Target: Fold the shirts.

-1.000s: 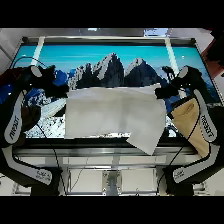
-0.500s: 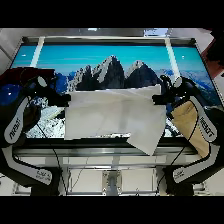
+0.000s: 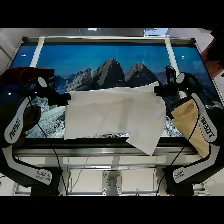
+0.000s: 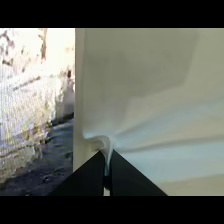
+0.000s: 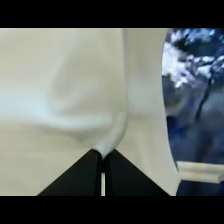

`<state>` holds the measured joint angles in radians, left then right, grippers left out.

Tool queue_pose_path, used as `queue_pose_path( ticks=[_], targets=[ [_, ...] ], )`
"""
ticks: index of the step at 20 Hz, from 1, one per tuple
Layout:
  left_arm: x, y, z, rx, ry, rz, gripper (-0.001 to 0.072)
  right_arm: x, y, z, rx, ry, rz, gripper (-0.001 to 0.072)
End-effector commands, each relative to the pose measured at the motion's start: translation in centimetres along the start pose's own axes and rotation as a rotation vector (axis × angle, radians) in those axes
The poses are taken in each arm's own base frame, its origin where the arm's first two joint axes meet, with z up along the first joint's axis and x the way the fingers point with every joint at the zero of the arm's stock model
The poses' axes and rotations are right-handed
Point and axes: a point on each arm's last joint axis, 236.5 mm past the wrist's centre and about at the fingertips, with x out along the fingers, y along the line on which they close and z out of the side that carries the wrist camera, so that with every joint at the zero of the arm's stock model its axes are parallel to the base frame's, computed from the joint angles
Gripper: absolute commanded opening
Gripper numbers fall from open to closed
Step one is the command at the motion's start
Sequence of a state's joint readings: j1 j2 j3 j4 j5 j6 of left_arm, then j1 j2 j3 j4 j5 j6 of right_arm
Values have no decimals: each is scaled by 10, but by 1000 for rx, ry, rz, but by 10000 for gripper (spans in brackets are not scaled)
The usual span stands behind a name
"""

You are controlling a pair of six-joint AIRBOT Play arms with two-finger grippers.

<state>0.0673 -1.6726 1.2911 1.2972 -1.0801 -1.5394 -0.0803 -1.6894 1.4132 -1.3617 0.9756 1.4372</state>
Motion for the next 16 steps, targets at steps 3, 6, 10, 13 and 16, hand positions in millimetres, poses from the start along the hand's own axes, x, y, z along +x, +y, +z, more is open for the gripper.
queue_pose_path(
  ticks=[3,6,10,13,16],
  targets=[
    [-6,9,8,3,-28,44,12,-25,-14,19,-56,-13,-74,27],
    [-10,12,12,0,-44,61,11,-26,-19,6,-68,43,-95,27],
    [-8,13,10,-16,-37,61,12,-16,-20,-11,-62,90,-92,27],
    [-7,10,6,-22,-18,49,12,1,-22,-37,-53,147,-88,28],
    [-7,1,1,-29,4,11,45,11,-19,-51,-36,173,-67,73]
  ],
)
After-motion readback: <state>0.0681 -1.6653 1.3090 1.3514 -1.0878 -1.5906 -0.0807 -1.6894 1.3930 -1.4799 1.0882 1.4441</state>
